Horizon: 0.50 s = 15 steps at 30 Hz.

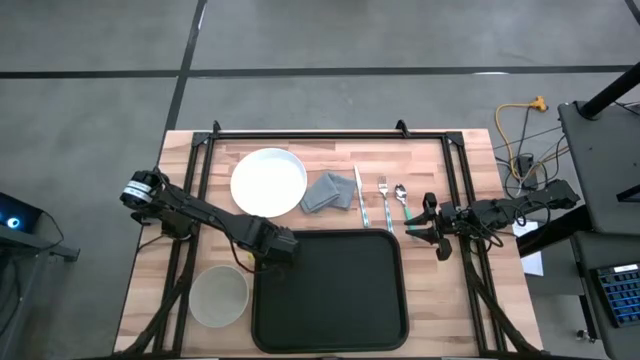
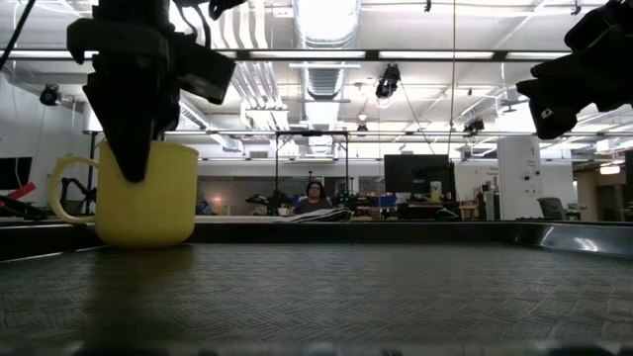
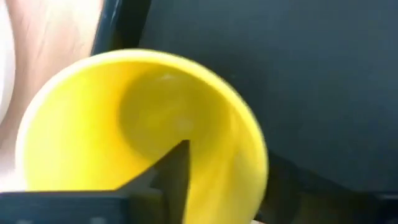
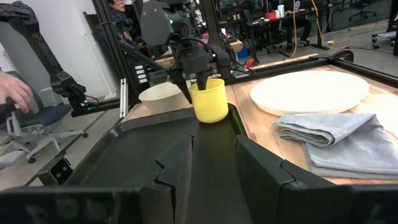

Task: Set up tray
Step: Put the yellow mug on the black serving tray, then put the white plate on the black serving tray below the yellow mug

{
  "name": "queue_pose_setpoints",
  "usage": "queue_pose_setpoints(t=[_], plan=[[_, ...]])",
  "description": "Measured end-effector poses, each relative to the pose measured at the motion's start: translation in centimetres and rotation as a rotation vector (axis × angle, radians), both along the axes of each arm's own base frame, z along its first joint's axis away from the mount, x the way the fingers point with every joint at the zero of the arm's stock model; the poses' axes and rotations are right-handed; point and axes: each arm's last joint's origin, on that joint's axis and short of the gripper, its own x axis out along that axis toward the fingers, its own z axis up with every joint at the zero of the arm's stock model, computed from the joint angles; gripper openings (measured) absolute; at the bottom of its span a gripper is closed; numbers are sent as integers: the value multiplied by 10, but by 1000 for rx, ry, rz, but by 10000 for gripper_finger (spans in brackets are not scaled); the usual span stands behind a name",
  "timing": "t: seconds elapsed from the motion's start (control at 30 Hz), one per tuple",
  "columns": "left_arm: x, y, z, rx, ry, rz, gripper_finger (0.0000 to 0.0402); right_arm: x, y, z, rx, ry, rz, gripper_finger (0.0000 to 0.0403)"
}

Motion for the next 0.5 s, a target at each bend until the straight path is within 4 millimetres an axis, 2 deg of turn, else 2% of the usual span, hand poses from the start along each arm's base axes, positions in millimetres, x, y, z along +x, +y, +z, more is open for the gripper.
queue_pose_setpoints(t=[0.17,0.27,0.37,0.5], plan=[[-3,1,5,-1,-6,3,270,0,0,0,0,0,0,112],[0,0,6,-11,-34,0,325,0,0,0,0,0,0,112],[2,-1,6,-23,-62,15,357,0,0,0,0,0,0,112],[4,-2,8,-44,-76,34,371,0,0,0,0,0,0,112]])
